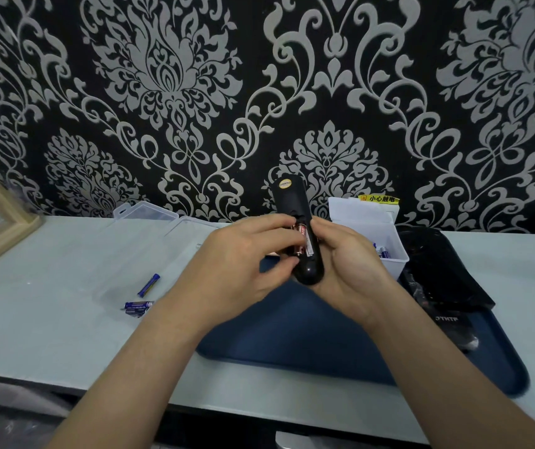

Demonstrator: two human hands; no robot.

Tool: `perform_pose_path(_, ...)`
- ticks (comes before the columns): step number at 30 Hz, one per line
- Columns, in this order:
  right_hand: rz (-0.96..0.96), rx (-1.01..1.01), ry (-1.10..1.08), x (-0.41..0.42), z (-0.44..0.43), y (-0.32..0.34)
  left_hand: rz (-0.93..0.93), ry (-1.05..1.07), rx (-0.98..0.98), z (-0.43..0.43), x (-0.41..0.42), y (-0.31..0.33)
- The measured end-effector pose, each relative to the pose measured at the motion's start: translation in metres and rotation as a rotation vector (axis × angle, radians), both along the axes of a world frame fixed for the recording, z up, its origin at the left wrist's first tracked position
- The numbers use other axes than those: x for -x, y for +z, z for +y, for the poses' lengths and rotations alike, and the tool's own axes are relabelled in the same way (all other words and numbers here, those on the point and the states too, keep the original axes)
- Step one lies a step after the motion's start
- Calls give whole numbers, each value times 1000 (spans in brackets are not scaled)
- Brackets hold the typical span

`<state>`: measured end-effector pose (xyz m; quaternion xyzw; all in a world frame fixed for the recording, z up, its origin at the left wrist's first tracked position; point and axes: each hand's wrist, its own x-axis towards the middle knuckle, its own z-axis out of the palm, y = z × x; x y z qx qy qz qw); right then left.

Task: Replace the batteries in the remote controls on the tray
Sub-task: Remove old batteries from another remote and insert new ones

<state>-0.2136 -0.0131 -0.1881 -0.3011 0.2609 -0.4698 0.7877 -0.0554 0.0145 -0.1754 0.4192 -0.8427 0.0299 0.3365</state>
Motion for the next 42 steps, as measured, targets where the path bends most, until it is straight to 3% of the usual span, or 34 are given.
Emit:
perform_pose_path(4, 19, 23, -16, -3, 3, -1, -66, 53, 54, -2, 2, -4)
perform_pose_path(11, 65, 35, 13, -8, 6, -2, 321, 187, -3, 1, 17, -10)
perform_pose_path(13, 75, 38, 38, -9, 7, 0, 544, 223, -123, -1, 22, -7)
perform_pose_path(17, 82, -28, 64, -5, 6, 3, 1363, 141, -547, -8, 20, 11)
perform_pose_path(20, 100, -36, 44, -2, 4, 3, 1629, 176, -720, -12, 9, 13)
perform_pose_path(23, 166, 14, 44, -2, 5, 1, 1592, 270, -893, -16, 10, 4)
perform_pose_path(25, 196, 48, 46, -4, 7, 2, 1351, 278, -975, -16, 15, -1)
perform_pose_path(28, 259, 106, 16, -5, 7, 2, 1079, 198, -926, -12, 24, 1)
perform_pose_path(31, 284, 129, 13, -5, 6, 1, 1067, 101, -806, -6, 31, 5)
perform_pose_path(35, 245, 131, 64, 2, 6, 3, 1149, 175, -698, -8, 30, 6)
perform_pose_path(38, 261, 154, -9, 10, 3, 5, 1213, 235, -693, -13, 20, 5)
perform_pose_path(42, 236, 124, -166, 17, 2, 11, 1118, 335, -727, -19, 15, 1)
